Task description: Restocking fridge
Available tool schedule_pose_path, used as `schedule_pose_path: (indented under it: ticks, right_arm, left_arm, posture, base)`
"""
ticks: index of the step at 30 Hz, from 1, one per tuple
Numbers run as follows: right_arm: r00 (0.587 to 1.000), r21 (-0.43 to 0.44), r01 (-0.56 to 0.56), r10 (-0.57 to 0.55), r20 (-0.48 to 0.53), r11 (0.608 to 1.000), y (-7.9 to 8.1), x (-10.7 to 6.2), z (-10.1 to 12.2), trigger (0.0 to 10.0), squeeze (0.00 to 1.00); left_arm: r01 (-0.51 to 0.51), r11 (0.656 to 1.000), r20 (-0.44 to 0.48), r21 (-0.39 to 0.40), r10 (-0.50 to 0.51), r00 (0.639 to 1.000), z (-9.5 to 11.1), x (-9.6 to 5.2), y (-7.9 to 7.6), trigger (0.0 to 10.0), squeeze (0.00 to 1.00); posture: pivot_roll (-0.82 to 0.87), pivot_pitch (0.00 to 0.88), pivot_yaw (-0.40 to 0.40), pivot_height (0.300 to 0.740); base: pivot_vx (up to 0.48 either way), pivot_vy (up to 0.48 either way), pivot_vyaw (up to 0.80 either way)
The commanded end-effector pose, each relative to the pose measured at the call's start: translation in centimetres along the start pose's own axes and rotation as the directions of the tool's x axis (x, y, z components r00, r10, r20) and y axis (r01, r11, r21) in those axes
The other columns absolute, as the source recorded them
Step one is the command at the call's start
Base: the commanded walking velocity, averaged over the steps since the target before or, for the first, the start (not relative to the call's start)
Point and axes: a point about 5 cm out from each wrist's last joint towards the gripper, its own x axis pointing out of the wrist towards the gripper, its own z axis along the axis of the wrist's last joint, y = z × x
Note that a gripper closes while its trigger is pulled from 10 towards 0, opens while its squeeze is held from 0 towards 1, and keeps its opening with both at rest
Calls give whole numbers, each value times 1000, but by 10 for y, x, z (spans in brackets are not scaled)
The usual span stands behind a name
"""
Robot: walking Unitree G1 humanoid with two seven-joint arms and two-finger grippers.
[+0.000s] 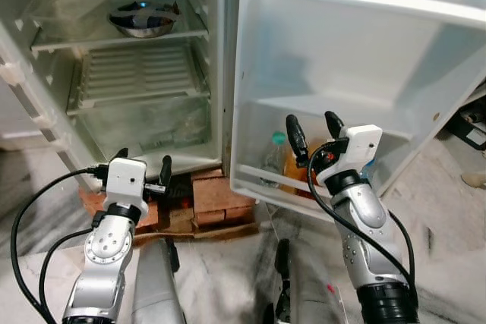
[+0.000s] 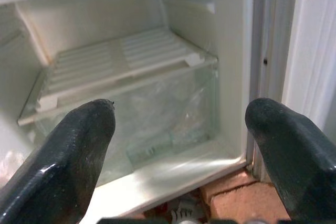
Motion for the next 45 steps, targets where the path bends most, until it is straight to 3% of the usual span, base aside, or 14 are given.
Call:
schedule_pose_path:
  ticks: [1, 12, 22, 35, 45]
  right_arm:
    - [1000, -8, 12, -11, 22, 1000, -3, 4, 8, 10000, 0]
    - [999, -2, 9, -9, -34, 1000, -2, -1, -1, 10000, 0]
    - [995, -29, 51, -53, -84, 998, -5, -3, -10, 10000, 0]
    - [991, -26, 58, -61, -116, 998, -3, -3, -16, 10000, 0]
    - [992, 2, -10, 10, -128, 1000, 2, -3, -18, 10000, 0]
  left_arm:
    - [-1, 1000, 7, 11, 1, 1000, 1, 3, -1, 10000, 0]
    - [-3, 1000, -1, 13, 3, 1000, -1, 5, -3, 10000, 0]
    - [8, 1000, -5, 11, -8, 1000, -2, 6, -7, 10000, 0]
    - [12, 1000, -12, 14, -12, 1000, -3, 7, -8, 10000, 0]
    - [17, 1000, -11, 16, -17, 1000, -3, 8, -9, 10000, 0]
  posture:
    - [75, 0, -54, 640]
    - [64, 0, -52, 715]
    - [64, 0, -48, 715]
    - [64, 0, -48, 715]
    - [62, 0, -45, 715]
  base:
    - [0, 0, 0]
    - [0, 0, 0]
    - [0, 0, 0]
    - [-273, 0, 0]
    - [-327, 0, 0]
